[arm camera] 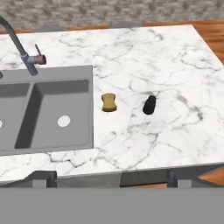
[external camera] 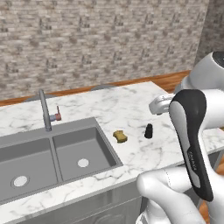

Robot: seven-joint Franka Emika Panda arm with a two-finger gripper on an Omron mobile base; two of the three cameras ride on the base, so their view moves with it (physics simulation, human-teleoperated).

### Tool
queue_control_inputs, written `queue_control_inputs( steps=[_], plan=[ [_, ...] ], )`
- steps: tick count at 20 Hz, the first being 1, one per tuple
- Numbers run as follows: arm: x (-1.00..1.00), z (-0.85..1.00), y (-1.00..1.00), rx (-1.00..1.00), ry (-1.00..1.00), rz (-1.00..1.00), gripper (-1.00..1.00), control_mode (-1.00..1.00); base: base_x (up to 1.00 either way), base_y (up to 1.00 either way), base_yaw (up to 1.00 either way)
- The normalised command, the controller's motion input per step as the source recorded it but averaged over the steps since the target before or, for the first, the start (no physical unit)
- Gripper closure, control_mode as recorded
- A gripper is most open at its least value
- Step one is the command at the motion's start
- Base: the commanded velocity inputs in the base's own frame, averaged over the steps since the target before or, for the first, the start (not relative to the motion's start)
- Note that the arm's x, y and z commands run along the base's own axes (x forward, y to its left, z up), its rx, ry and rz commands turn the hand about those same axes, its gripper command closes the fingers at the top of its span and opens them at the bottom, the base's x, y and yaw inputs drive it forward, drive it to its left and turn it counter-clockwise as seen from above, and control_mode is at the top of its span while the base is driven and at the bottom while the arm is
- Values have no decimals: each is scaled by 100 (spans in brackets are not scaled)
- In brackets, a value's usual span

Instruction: Open the cabinet. Pick the sponge and place it next to the sink. Then close the cabinet.

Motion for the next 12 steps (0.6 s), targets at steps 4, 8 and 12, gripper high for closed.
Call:
queue_control_inputs(
  steps=[4,8,12],
  plan=[
    [-4,0,0,0,1,1,-100,-100,0,0,0],
    [-2,0,0,0,0,0,-100,100,-5,0,0],
    [0,0,0,0,0,0,-100,100,-15,-27,-6]
  ],
)
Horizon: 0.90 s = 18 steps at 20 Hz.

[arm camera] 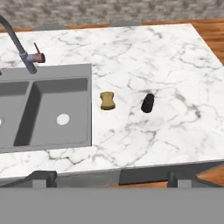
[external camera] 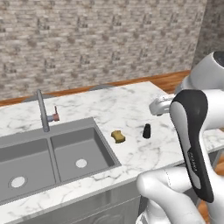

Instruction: Open the cabinet. Pick the sponge and place it next to the sink. Then close the cabinet.

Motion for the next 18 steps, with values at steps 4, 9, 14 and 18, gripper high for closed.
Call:
queue_control_inputs(
  steps=[4,9,14,18],
  plan=[
    [0,0,0,0,0,0,-100,100,-8,-48,-35],
    [0,0,0,0,0,0,-100,100,4,-78,-69],
    [0,0,0,0,0,0,-100,100,2,-19,-100],
    [0,0,0,0,0,0,-100,100,0,0,-100]
  ],
)
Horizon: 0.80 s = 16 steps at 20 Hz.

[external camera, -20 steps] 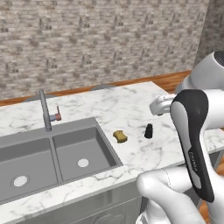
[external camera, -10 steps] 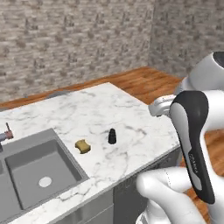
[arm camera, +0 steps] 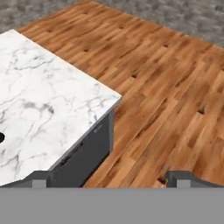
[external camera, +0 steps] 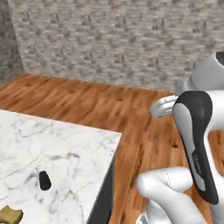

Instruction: Open the cabinet. Pick the sponge and place it next to the sink. Then close the cabinet.

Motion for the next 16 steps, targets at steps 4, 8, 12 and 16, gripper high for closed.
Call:
queue_control_inputs(
  steps=[4,8,12,16],
  plan=[
    [0,0,0,0,0,0,-100,100,0,0,-100],
    [0,0,0,0,0,0,-100,100,4,0,-100],
    [0,0,0,0,0,0,-100,100,23,0,-100],
    [0,0,0,0,0,0,-100,100,47,18,-93]
  ],
)
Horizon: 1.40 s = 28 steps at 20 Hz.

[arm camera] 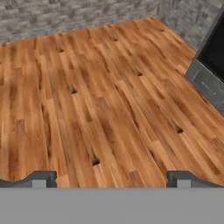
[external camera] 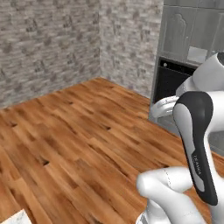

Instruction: Open the cabinet. Pick the sponge and place it next to the sink. Then close the cabinet.

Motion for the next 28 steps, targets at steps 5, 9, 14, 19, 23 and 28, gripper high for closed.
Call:
queue_control_inputs(
  steps=[5,9,14,19,23,28],
  plan=[
    [0,0,0,0,0,0,-100,100,54,53,-16],
    [0,0,0,0,0,0,-100,100,100,36,0],
    [0,0,0,0,0,0,-100,100,100,2,-4],
    [0,0,0,0,0,0,-100,100,100,-3,-24],
    [0,0,0,0,0,0,-100,100,100,-10,-47],
    [0,0,0,0,0,0,-100,100,98,-6,-75]
  ],
)
